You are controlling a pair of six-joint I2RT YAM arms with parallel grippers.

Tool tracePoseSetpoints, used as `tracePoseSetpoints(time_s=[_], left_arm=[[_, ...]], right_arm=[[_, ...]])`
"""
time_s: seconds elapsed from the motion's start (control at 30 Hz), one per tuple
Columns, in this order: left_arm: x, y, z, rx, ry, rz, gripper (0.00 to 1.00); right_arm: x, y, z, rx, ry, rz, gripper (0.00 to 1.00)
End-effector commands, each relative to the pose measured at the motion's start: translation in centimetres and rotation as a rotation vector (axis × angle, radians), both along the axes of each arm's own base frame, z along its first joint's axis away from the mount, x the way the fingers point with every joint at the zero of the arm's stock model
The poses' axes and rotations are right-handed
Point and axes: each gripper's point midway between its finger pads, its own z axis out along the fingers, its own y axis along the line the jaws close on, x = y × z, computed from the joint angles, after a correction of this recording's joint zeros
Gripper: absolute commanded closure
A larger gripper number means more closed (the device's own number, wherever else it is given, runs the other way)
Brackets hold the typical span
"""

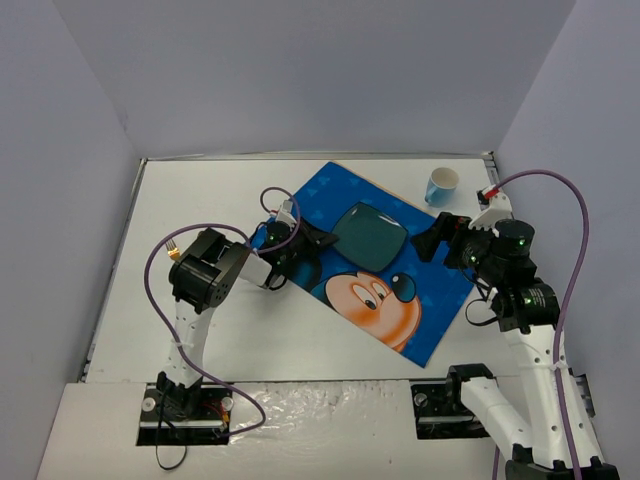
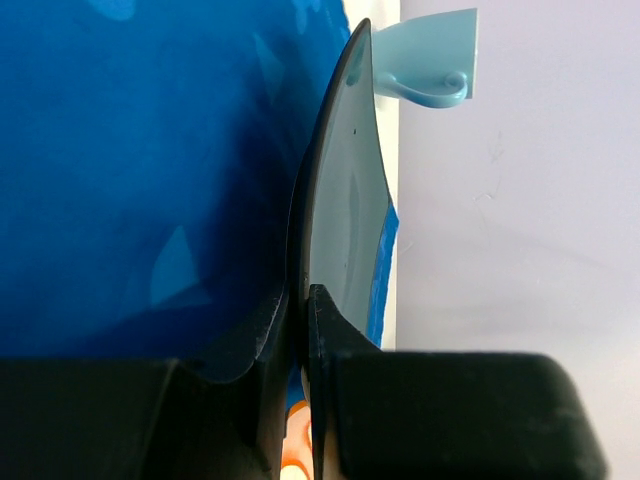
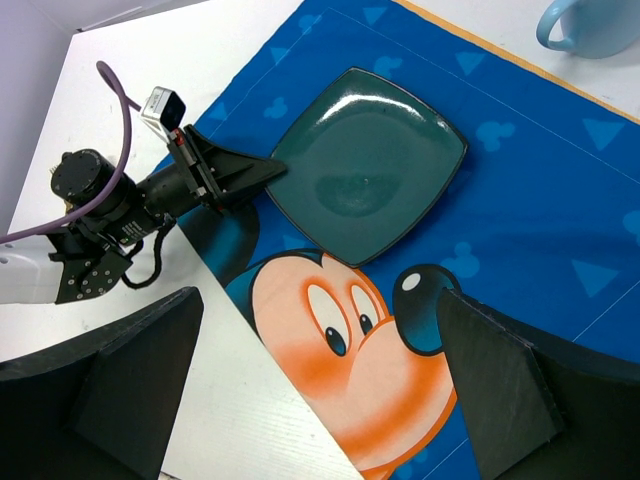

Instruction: Set the dinner table for one person

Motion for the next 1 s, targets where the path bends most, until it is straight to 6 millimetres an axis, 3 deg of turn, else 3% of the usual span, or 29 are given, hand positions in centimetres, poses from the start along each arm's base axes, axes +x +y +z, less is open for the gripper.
tracePoseSetpoints(time_s=[0.0, 0.8, 0.97], left_arm=[[0.3, -1.0, 10.9, -0.217, -0.269, -0.021, 1.00], [-0.5, -1.3, 6.7, -0.173, -0.188, -0.045, 1.00], [-0.5, -1.2, 5.6, -0.149, -0.158, -0.043, 0.83]], right_arm=[[1.0, 0.1, 2.4, -0.013, -0.081, 0.010, 0.00], [0.6, 0.0, 1.6, -0.012, -0.071, 0.003, 0.00], [0.6, -0.1, 1.4, -0.016, -0.070, -0.001, 0.00]])
